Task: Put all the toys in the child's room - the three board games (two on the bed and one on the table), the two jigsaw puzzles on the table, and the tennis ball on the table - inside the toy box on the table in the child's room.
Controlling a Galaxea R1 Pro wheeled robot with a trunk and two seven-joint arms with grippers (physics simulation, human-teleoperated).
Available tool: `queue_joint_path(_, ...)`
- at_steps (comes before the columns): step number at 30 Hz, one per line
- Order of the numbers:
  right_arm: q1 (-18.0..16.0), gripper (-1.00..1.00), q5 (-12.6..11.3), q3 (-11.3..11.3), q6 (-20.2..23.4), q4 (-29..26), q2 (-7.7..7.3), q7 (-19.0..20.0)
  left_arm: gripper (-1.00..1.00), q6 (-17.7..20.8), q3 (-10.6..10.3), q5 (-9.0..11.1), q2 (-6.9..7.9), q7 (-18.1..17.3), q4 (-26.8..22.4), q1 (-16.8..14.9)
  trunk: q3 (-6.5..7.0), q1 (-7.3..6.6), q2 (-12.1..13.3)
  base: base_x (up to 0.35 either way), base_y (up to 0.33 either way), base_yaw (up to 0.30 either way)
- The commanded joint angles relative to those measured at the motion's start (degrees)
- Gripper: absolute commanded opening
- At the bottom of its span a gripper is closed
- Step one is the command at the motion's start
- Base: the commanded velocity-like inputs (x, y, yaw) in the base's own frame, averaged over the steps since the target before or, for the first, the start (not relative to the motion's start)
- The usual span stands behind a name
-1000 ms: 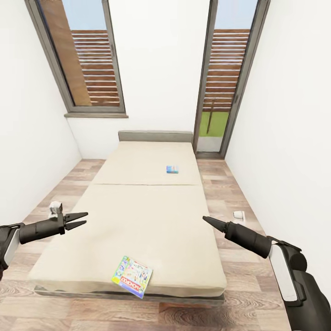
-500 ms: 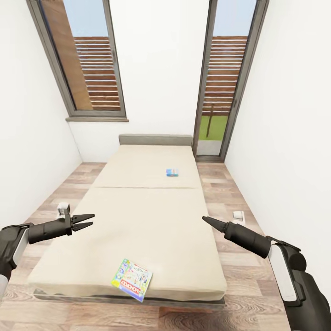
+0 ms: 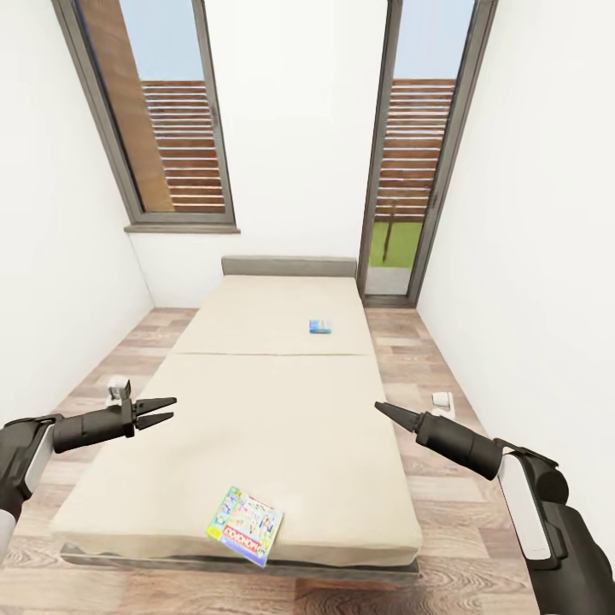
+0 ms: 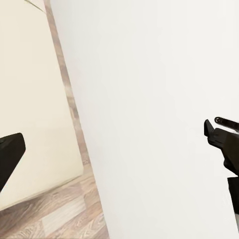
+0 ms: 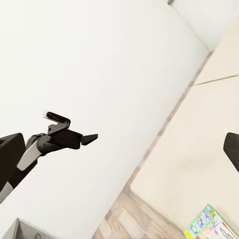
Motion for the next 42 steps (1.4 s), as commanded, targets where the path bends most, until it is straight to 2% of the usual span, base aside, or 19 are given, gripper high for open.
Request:
queue_joint_path(1, 0.0, 1.00, -0.1, 0.0, 0.3, 0.0, 0.00, 0.0, 1.00, 0.6, 0.0, 0.1, 0.03, -0.1, 0.0, 0.0, 0.03, 0.01, 0.0, 0.000, 0.000, 0.000)
queue_joint_path(11, 0.0, 1.00, -0.1, 0.1, 0.3, 0.0, 0.47, -1.4, 1.00, 0.6, 0.0, 0.1, 0.06, 0.0, 0.0, 0.0, 0.96, 0.01, 0.0, 0.000, 0.000, 0.000)
queue_joint_path(42, 0.0, 1.00, 0.0, 0.1, 0.3, 0.0, 0.70, -1.6, 1.00, 0.7, -0.1, 0.1, -0.02, 0.1, 0.0, 0.0, 3.85, 0.01, 0.0, 0.000, 0.000, 0.000)
